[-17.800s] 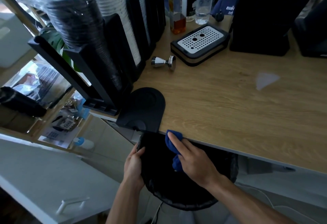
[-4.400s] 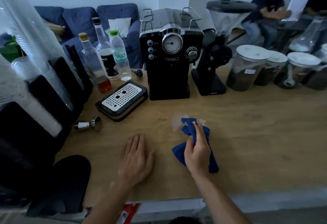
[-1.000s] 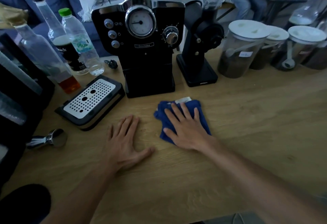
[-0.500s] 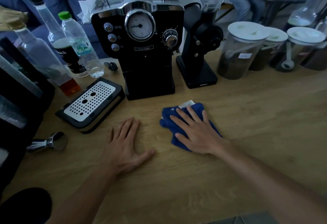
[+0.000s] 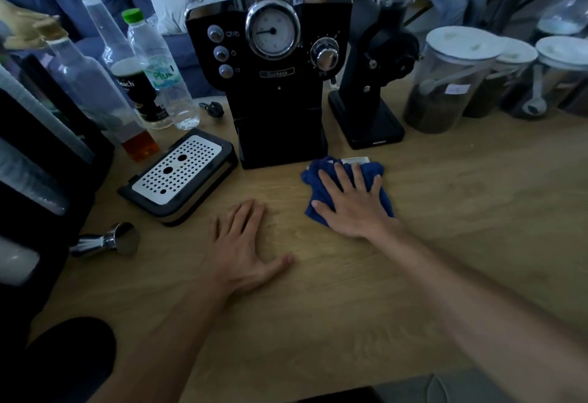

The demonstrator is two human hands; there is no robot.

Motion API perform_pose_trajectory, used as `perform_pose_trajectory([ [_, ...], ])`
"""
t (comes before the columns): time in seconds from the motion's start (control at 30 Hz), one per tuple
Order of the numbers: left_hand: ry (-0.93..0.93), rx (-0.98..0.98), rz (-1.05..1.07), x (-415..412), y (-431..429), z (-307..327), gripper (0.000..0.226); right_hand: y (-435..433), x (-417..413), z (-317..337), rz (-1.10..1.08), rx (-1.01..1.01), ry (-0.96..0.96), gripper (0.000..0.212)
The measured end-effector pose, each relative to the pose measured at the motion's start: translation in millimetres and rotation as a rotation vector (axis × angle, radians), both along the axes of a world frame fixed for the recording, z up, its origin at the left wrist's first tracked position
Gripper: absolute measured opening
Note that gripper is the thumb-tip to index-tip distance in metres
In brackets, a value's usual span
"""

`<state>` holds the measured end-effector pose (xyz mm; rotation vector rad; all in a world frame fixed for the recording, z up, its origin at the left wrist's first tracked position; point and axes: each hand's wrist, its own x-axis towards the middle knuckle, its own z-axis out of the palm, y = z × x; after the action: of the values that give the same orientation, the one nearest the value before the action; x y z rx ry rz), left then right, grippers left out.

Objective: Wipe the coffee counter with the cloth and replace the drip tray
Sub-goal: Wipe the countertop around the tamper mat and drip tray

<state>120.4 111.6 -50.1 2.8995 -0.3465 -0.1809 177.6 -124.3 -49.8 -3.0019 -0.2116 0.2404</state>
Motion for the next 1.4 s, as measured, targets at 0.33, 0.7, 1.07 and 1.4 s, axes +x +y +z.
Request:
perform_pose_trajectory([
  [0.33, -0.043, -0.023, 0.000, -10, -4, 1, 0.112, -14, -120, 2, 0.188, 0.003, -0.055, 0.066],
  [0.7, -0.055, -0.061, 0.025, -34, -9, 0, 0.103, -23, -226, -13, 0.233, 0.011, -0.139, 0.055],
  [1.07, -0.091, -0.019, 0.105, -36, 11, 4, 0.096, -2, -192, -1, -0.066, 0.481, -0.104, 0.073],
  [1.4, -0.071, -0.035, 0.134, -35, 12, -3, 0.097, 25, -68, 9, -0.252, 0.625, -0.173, 0.049],
])
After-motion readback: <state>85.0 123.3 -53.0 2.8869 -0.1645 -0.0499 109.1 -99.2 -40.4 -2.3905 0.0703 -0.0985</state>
